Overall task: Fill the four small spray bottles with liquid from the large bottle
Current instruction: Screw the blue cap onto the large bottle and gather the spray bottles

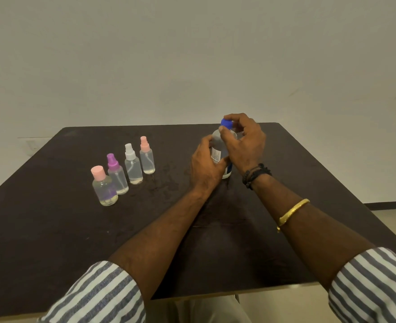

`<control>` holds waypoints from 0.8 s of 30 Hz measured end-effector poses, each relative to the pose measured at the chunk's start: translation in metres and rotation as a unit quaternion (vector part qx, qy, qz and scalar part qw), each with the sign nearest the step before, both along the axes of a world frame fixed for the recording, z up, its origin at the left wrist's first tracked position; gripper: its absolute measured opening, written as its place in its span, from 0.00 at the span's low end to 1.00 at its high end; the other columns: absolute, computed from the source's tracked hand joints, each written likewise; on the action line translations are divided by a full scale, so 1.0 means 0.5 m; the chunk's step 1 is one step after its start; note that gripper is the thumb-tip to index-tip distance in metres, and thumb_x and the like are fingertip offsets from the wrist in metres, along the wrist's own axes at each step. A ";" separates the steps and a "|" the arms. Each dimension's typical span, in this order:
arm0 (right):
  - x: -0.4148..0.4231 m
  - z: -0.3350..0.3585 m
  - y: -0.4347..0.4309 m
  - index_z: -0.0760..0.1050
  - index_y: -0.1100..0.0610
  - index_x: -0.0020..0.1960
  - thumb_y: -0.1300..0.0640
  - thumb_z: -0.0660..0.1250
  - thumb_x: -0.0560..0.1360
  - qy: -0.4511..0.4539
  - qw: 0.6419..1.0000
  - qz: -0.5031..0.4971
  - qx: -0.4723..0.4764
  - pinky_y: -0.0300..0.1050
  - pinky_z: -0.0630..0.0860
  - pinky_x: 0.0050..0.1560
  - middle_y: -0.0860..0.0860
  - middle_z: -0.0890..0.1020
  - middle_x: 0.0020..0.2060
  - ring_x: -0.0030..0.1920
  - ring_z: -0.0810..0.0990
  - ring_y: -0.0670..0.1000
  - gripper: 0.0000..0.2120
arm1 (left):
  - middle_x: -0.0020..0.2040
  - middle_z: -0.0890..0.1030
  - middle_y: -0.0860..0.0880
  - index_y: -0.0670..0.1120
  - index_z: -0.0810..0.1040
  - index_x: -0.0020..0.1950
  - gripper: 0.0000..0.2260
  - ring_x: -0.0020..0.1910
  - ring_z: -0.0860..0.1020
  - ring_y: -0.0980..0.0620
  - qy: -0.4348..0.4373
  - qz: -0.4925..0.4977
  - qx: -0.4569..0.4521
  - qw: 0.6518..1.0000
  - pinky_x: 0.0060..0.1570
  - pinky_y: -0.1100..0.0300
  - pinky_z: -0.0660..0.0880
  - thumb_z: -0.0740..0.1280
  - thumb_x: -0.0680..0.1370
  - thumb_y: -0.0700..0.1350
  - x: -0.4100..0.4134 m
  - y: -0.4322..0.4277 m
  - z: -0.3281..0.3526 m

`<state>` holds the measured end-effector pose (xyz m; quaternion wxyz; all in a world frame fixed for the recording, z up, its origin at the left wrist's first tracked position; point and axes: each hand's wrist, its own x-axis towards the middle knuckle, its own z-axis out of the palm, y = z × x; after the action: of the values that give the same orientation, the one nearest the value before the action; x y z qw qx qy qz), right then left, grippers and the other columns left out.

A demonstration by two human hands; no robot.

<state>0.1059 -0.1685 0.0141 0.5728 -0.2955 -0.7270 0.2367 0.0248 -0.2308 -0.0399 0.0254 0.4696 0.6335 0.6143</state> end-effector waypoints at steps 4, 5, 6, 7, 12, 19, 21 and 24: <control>-0.012 -0.002 -0.002 0.80 0.49 0.52 0.52 0.74 0.72 0.016 1.000 -0.012 -0.006 0.36 0.72 0.44 0.48 0.80 0.43 0.46 0.78 0.49 0.09 | 0.59 0.81 0.50 0.46 0.73 0.68 0.28 0.55 0.78 0.56 -0.009 0.000 -0.006 1.000 0.50 0.71 0.73 0.78 0.72 0.52 0.002 -0.005 0.003; -0.016 -0.004 -0.005 0.80 0.50 0.52 0.53 0.74 0.72 0.017 1.000 -0.020 -0.003 0.36 0.71 0.44 0.48 0.78 0.42 0.46 0.77 0.49 0.09 | 0.58 0.81 0.50 0.46 0.73 0.68 0.27 0.53 0.78 0.56 -0.012 -0.001 -0.006 1.000 0.49 0.70 0.73 0.77 0.73 0.51 0.003 -0.006 0.004; -0.019 -0.005 -0.008 0.80 0.51 0.52 0.53 0.73 0.72 0.018 0.999 -0.027 -0.002 0.36 0.71 0.44 0.48 0.77 0.42 0.46 0.77 0.50 0.09 | 0.57 0.81 0.50 0.46 0.73 0.68 0.26 0.51 0.78 0.57 -0.014 -0.002 -0.007 1.000 0.47 0.70 0.73 0.77 0.73 0.51 0.005 -0.008 0.006; -0.022 -0.006 -0.012 0.80 0.52 0.53 0.53 0.73 0.73 0.020 0.999 -0.032 -0.004 0.36 0.71 0.44 0.49 0.77 0.43 0.46 0.76 0.50 0.10 | 0.56 0.81 0.50 0.47 0.73 0.68 0.25 0.49 0.78 0.57 -0.015 -0.003 -0.009 1.000 0.46 0.70 0.73 0.76 0.73 0.50 0.007 -0.010 0.008; -0.026 -0.008 -0.017 0.80 0.51 0.56 0.54 0.74 0.73 0.034 0.999 -0.037 -0.019 0.28 0.72 0.44 0.52 0.76 0.49 0.47 0.77 0.45 0.12 | 0.56 0.81 0.49 0.46 0.72 0.68 0.25 0.50 0.78 0.55 -0.011 -0.006 -0.017 1.000 0.49 0.61 0.78 0.76 0.74 0.50 0.006 -0.015 0.016; -0.022 -0.007 -0.021 0.77 0.50 0.63 0.50 0.78 0.70 0.017 0.999 -0.045 -0.018 0.28 0.71 0.47 0.52 0.76 0.53 0.49 0.75 0.43 0.23 | 0.73 0.73 0.44 0.44 0.60 0.79 0.41 0.70 0.73 0.50 -0.026 -0.021 -0.070 0.997 0.64 0.60 0.73 0.77 0.72 0.53 -0.002 -0.027 0.020; -0.023 -0.005 -0.027 0.76 0.48 0.63 0.46 0.77 0.69 0.016 0.998 -0.060 -0.009 0.40 0.77 0.51 0.50 0.75 0.55 0.52 0.76 0.47 0.25 | 0.75 0.70 0.44 0.45 0.58 0.80 0.43 0.74 0.69 0.48 -0.030 -0.011 -0.072 0.997 0.68 0.57 0.69 0.77 0.72 0.54 -0.006 -0.035 0.022; -0.033 0.001 -0.054 0.77 0.47 0.59 0.44 0.75 0.68 0.023 0.996 -0.079 0.022 0.54 0.77 0.54 0.49 0.74 0.53 0.53 0.75 0.50 0.21 | 0.77 0.68 0.44 0.44 0.60 0.80 0.41 0.76 0.66 0.48 -0.027 0.013 -0.056 0.998 0.72 0.55 0.67 0.77 0.73 0.49 -0.019 -0.060 0.031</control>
<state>0.0892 -0.1955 0.0147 0.6129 -0.3340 -0.6928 0.1813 0.0153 -0.2609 -0.0244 0.0606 0.4419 0.6721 0.5911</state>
